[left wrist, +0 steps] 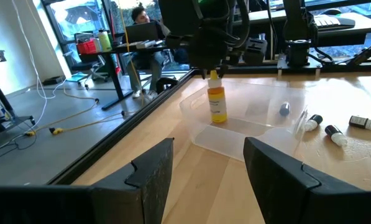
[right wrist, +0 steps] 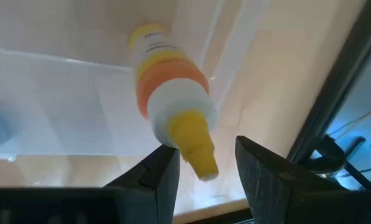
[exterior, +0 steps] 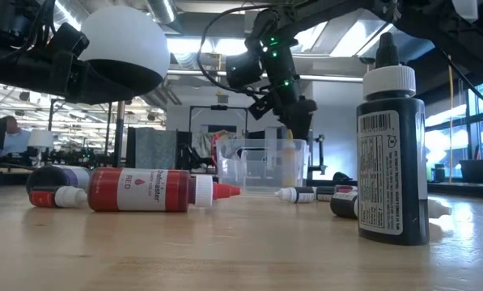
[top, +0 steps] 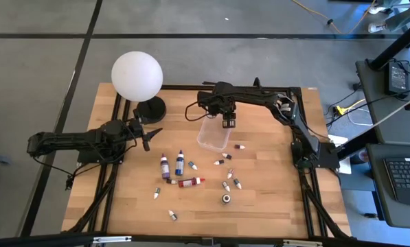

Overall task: Pick & Place food coloring
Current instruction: Put the large yellow food coloring bottle in the transparent bin, then put the large purple food coloring bottle in the transparent bin

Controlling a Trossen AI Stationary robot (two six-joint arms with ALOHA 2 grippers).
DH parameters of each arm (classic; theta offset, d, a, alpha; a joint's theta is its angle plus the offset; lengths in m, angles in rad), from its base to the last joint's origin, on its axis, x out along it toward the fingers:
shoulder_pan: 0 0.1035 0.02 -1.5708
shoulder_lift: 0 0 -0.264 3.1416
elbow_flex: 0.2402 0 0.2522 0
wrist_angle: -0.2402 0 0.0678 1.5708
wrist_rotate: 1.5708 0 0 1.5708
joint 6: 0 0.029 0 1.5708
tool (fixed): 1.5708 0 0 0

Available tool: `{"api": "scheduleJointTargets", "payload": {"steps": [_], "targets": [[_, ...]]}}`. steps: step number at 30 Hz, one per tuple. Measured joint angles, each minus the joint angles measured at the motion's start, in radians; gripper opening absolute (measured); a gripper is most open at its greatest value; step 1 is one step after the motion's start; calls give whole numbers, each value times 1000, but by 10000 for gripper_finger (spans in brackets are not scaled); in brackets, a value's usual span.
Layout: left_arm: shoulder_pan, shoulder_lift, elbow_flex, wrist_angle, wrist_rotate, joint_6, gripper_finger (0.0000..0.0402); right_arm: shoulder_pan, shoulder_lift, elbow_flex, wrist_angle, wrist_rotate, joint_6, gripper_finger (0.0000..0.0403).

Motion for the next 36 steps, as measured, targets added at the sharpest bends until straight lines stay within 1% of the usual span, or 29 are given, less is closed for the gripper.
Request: {"api": "scheduleJointTargets", "payload": {"steps": [4, 13, 17, 19, 21, 25, 27, 29, 34, 36], "targets": [[0, 0, 0, 0, 0, 0, 194, 3, 0, 0, -19, -25, -2, 157], [0, 0, 0, -1, 0, 0, 194, 16, -3, 0, -33, -26, 14, 157], [0, 0, 0, -2, 0, 0, 194, 35, -34, 1, -32, -27, 21, 157], [0, 0, 0, -2, 0, 0, 194, 46, -64, 1, -32, -30, 55, 157], [0, 0, 0, -2, 0, 0, 194, 57, -104, 1, -33, -58, 93, 157], [0, 0, 0, -2, 0, 0, 194, 83, -208, -15, -28, -193, 162, 157], [0, 0, 0, -2, 0, 0, 194, 107, -266, -64, 8, -222, 192, 157], [0, 0, 0, -1, 0, 0, 194, 133, -337, -154, 80, -221, 205, 157], [0, 0, 0, -1, 0, 0, 194, 217, -557, -472, 302, -217, 283, 157], [0, 0, 0, 0, 0, 0, 194, 258, -649, -601, 428, -217, 325, 157]]}}
